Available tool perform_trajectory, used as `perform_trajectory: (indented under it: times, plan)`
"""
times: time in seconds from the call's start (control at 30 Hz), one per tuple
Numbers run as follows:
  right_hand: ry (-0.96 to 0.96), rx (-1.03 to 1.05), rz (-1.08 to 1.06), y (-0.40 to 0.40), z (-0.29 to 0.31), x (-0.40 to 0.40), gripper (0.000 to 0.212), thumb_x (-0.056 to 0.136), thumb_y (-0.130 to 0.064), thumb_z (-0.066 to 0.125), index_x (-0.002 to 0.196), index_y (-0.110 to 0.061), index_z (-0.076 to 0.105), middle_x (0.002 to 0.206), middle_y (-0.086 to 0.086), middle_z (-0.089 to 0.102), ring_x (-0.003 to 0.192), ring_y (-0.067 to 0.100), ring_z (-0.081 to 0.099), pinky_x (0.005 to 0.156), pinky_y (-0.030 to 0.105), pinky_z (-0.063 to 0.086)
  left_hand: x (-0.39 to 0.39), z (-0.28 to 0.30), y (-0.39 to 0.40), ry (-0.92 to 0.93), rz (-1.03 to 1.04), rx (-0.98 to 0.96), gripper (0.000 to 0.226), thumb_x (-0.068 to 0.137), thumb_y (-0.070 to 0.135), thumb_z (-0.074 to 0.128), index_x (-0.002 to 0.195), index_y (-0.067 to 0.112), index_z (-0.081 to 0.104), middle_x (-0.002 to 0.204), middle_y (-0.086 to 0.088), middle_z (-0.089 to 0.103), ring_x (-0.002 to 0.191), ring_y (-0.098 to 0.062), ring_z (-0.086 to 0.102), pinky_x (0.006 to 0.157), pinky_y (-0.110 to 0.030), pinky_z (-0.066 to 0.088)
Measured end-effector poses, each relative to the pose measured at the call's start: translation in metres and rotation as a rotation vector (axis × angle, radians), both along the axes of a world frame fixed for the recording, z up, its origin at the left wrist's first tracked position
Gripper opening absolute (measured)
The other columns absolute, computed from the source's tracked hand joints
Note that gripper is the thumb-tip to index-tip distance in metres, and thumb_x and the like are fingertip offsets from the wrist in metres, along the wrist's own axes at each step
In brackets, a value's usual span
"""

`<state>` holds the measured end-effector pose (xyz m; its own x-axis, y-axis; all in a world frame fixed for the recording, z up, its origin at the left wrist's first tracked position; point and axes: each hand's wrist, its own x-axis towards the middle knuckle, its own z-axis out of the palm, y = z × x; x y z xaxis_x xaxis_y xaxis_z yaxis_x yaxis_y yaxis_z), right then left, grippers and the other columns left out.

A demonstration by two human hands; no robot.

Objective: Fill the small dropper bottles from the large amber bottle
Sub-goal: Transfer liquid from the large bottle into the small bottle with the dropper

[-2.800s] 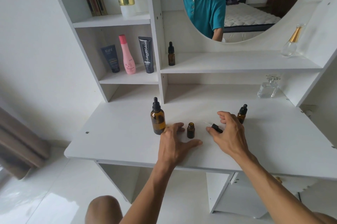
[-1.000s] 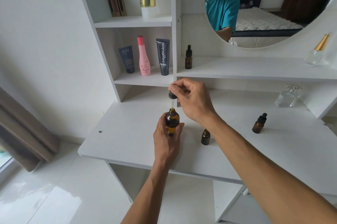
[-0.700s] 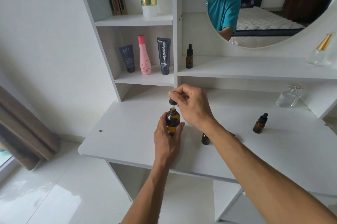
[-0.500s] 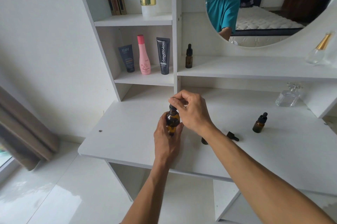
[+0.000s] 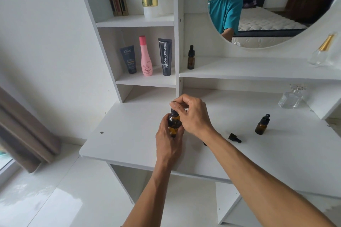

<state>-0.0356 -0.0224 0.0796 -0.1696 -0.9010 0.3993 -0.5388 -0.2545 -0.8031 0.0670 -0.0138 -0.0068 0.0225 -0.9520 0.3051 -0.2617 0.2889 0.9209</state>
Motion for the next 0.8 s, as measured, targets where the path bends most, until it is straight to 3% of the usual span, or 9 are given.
perform_trajectory:
  times: [0.17, 0.33, 0.8]
  plan:
    - [-0.055, -0.01, -0.002, 0.002, 0.006, 0.001, 0.015, 0.093, -0.027, 0.068, 0.086, -0.013, 0.071, 0.079, -0.009, 0.071, 0.072, -0.004, 0.063, 0.063, 0.005, 0.044, 0.0, -0.001, -0.001, 0.004, 0.003, 0.007, 0.04, 0.09, 0.026, 0.072, 0.12, 0.041, 0.051, 0.106, 0.017, 0.067, 0.095, 0.001, 0.065, 0.085, -0.033, 0.056]
    - [-0.124, -0.046, 0.017, 0.006, 0.014, 0.001, 0.014, 0.093, -0.025, 0.068, 0.09, -0.012, 0.07, 0.082, -0.006, 0.072, 0.072, -0.003, 0.066, 0.065, 0.01, 0.051, 0.0, -0.002, -0.001, -0.003, 0.008, -0.003, 0.042, 0.089, 0.026, 0.073, 0.124, 0.037, 0.052, 0.108, 0.014, 0.067, 0.096, 0.002, 0.064, 0.085, -0.028, 0.055]
    - [-0.275, -0.056, 0.029, 0.01, 0.027, -0.006, 0.011, 0.09, -0.022, 0.072, 0.091, -0.012, 0.071, 0.08, -0.006, 0.073, 0.076, 0.008, 0.071, 0.076, 0.044, 0.061, -0.001, -0.005, -0.004, -0.009, 0.018, -0.023, 0.041, 0.09, 0.03, 0.073, 0.125, 0.032, 0.053, 0.107, 0.012, 0.068, 0.096, -0.005, 0.066, 0.085, -0.029, 0.054]
